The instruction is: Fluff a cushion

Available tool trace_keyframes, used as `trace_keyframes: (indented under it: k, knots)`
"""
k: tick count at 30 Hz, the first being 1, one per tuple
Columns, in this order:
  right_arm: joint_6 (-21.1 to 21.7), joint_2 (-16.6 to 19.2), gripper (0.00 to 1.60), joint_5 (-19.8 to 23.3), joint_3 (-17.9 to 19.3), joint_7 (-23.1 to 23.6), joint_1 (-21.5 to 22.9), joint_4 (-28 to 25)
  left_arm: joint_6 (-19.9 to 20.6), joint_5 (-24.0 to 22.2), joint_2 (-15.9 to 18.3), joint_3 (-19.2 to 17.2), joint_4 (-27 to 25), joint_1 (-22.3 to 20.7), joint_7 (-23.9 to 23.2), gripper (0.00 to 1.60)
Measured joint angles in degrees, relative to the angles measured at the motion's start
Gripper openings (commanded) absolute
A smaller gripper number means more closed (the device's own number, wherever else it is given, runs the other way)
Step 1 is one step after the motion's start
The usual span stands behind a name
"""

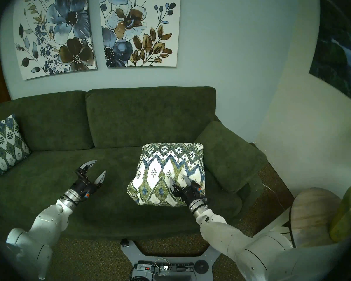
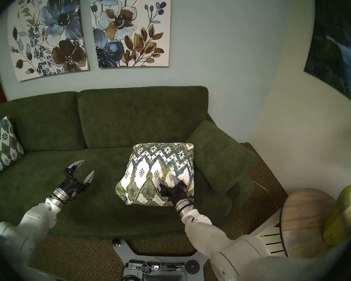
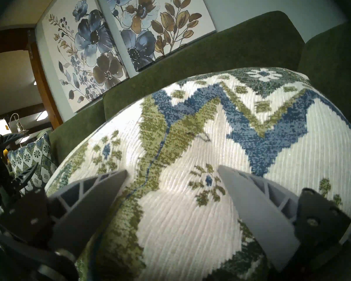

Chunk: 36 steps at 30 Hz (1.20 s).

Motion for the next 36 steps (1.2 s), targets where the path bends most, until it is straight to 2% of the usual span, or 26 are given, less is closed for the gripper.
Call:
trace_keyframes:
  k: [11, 19, 25, 33, 36]
  knots:
    - [-1.3, -0.1, 1.6, -0.1, -0.6, -0.1, 0.2, 1.4, -3.0, 2.4, -5.9, 4.7, -10.2, -2.5, -3.1, 1.6]
    - [-2.2, -0.5, 1.6, -0.3, -1.3, -0.4, 0.6, 2.8, -3.4, 3.4, -8.9, 6.7, -16.0, -3.2, -3.9, 1.6]
    - [-3.5, -0.9, 1.6, -0.4, -1.9, -0.1, 0.7, 3.3, -0.2, 3.5, -10.7, 6.6, -12.6, -3.1, -4.4, 1.6]
    - [-7.3, -0.7, 1.6, -0.1, -2.0, 2.6, -0.4, 2.2, 4.0, 2.9, -11.4, 5.0, -2.8, -2.4, -7.2, 1.6]
    - [-8.5, -0.6, 1.6, -0.1, -2.2, 3.4, -0.9, 1.6, 4.9, 2.7, -11.9, 4.9, -0.7, -2.5, -7.9, 1.6]
